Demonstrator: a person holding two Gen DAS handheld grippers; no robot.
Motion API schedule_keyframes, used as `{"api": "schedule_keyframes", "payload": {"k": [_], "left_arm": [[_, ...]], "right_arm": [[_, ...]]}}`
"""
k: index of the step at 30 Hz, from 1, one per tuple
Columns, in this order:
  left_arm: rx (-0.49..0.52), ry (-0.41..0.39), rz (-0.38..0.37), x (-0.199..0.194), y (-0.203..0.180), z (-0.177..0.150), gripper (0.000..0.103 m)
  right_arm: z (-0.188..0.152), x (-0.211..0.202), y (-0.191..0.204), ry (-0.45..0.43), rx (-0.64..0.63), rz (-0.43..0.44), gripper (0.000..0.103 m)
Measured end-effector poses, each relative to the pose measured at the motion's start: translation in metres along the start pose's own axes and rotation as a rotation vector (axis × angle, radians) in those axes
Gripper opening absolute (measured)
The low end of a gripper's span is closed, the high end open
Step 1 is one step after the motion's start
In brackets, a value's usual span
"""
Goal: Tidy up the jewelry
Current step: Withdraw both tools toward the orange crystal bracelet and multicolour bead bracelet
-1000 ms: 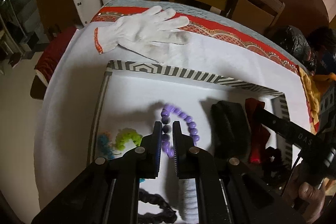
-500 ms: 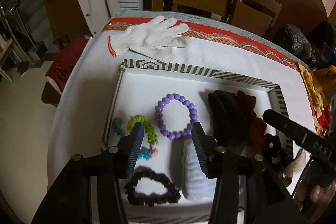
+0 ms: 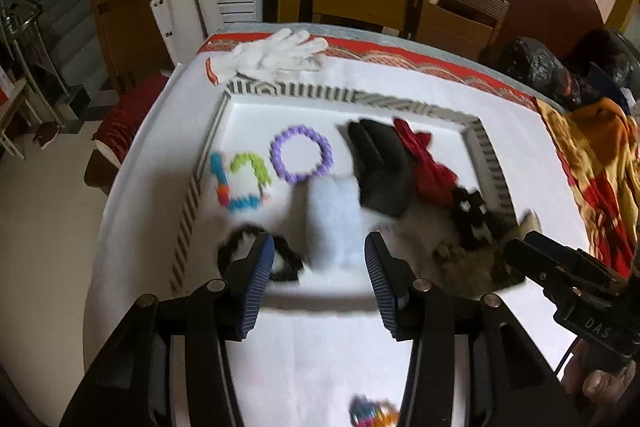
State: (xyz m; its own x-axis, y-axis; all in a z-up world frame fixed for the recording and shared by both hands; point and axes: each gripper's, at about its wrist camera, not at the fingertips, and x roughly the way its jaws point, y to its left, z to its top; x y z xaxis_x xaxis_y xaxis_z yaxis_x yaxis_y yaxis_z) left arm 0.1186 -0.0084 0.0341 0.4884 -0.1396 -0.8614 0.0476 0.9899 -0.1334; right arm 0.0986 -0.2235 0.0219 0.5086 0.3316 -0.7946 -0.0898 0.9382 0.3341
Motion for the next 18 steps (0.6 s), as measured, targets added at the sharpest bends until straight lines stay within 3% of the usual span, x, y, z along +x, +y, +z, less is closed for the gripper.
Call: {"api": "schedule_keyframes", "payload": {"k": [9, 18], "left_arm": [[-0.015, 0.064, -0.067, -0.030, -0.010, -0.062, 0.051], [-0.047, 0.170, -0.101, -0.023, -0.010, -0.126, 0.051]], "right_arm": [[-0.069, -0.060, -0.029, 0.028, -0.008, -0.027, 0.063], [-0.129, -0.075, -0.061, 0.101, -0.038, -0.088, 0.063]]}}
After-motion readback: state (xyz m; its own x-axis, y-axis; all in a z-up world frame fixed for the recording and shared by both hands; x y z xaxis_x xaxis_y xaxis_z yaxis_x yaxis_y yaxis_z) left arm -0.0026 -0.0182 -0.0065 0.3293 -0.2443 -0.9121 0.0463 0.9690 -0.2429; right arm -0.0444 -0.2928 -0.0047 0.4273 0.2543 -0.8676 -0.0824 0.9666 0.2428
